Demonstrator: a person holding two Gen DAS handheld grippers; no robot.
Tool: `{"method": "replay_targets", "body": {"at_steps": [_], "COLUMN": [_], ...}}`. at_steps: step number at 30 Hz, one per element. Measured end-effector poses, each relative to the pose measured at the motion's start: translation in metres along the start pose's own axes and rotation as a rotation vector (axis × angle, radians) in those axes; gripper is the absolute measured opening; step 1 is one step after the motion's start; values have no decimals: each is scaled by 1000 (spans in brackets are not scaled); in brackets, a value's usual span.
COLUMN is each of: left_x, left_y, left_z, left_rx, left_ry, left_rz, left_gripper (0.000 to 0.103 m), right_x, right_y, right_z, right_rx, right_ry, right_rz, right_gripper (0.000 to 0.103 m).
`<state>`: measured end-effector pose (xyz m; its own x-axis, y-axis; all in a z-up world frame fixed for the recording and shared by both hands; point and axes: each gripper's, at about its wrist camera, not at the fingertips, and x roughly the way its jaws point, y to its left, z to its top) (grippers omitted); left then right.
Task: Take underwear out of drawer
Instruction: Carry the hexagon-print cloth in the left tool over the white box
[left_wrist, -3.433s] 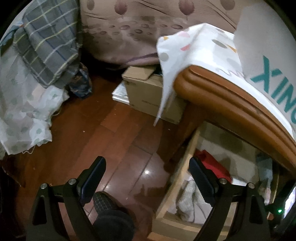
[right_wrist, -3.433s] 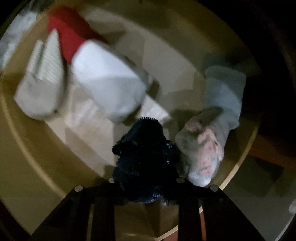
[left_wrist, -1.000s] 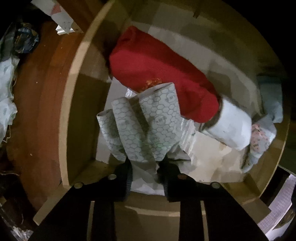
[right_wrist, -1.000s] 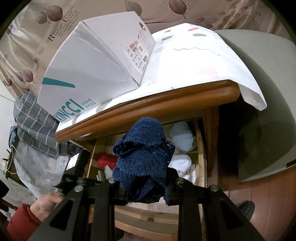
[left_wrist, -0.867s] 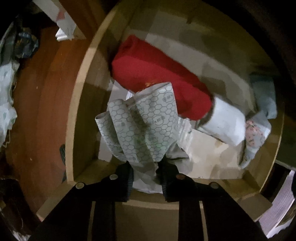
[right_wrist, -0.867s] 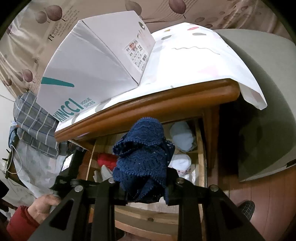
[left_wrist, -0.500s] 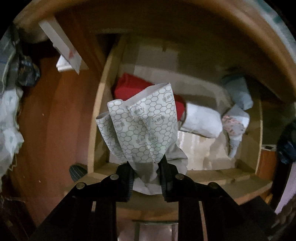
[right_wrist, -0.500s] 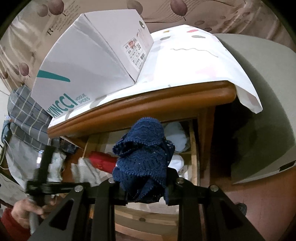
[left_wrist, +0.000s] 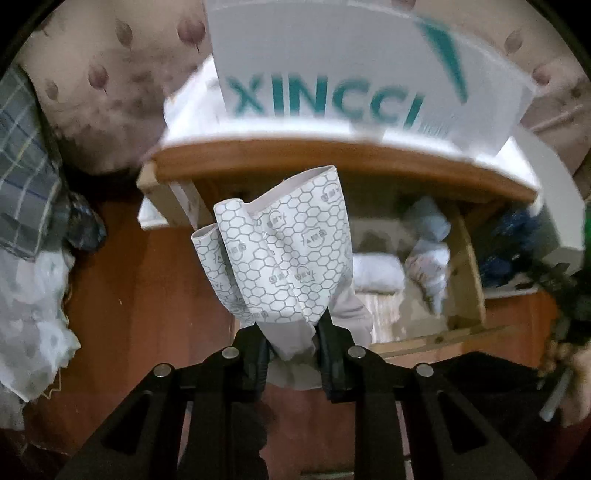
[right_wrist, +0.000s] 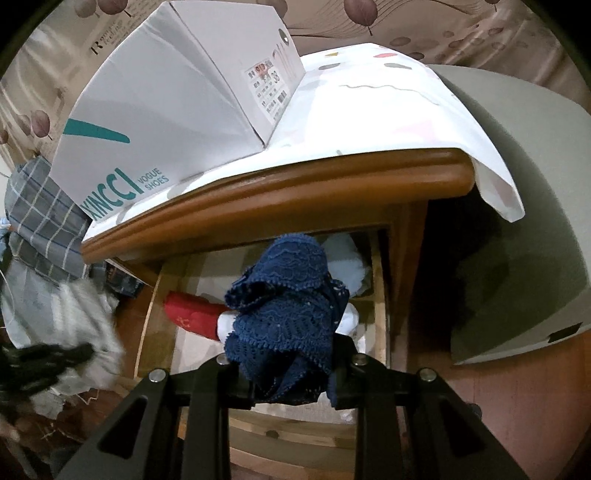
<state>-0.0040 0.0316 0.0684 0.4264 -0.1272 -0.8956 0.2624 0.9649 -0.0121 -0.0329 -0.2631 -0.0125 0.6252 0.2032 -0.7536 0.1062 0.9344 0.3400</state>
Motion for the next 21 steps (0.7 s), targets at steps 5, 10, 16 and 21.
{"method": "replay_targets", "body": {"at_steps": [5, 10, 16, 21], "left_x": [-56, -93, -128, -155], "left_y": [8, 14, 15, 13], "left_z": [16, 41, 78, 115], "left_rx": [0, 5, 30, 26], "left_ry": [-121, -204, -265, -331], "left_rz": [2, 20, 46, 18], "left_gripper": [19, 19, 19, 19], "right_x": [4, 10, 18, 19], "right_y": [1, 0, 4, 8], "right_z": [-2, -4, -5, -6], "right_rx": [-1, -5, -23, -32], "right_ry": [16, 37, 68, 66], "right_rz": [-29, -49, -41, -50], "right_gripper": [26, 25, 25, 25]}}
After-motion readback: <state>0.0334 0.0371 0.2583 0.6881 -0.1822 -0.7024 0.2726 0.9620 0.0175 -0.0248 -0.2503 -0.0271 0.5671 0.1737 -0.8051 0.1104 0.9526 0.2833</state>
